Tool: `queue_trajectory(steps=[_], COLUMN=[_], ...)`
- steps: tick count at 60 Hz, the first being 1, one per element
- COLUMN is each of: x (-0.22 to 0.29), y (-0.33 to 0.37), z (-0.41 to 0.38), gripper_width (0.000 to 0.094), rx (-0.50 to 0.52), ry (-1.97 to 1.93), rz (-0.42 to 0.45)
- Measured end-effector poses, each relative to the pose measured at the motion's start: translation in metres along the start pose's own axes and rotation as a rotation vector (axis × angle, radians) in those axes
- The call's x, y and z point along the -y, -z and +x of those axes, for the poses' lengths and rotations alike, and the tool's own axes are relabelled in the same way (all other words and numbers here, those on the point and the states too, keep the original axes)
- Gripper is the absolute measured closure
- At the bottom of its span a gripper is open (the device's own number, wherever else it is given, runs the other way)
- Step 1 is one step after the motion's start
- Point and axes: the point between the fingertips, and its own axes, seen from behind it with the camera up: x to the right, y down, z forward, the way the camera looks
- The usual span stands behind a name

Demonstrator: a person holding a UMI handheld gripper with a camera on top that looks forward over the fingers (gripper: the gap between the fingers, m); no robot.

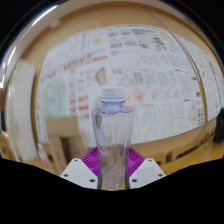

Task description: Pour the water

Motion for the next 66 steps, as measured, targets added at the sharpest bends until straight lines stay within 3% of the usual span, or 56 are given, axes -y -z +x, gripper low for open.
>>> queue_trajectory(steps=[11, 22, 28, 39, 44, 46, 50, 66], x=[-0.135, -0.207, -0.207, -0.210, -0.208, -0.206, -0.199, -0.159], y=[-0.002, 0.006, 0.006, 0.008, 0.017, 0.024, 0.045, 0.194], z=[0.071, 0.092, 0.095, 0.099, 0.099, 0.097, 0.092, 0.042], gripper_width=[0.0639, 0.0616, 0.0628, 0.0375, 0.0071, 0.0117, 0.0074, 0.0083], rx=[-0.113, -0.123, -0.122, -0.143, -0.164, -0.169, -0.184, -0.248], ry=[0.183, 0.158, 0.135, 0.121, 0.101, 0.100, 0.106, 0.084], rz=[-0.243, -0.365, -0.335, -0.380, -0.417, -0.431, -0.456, -0.557])
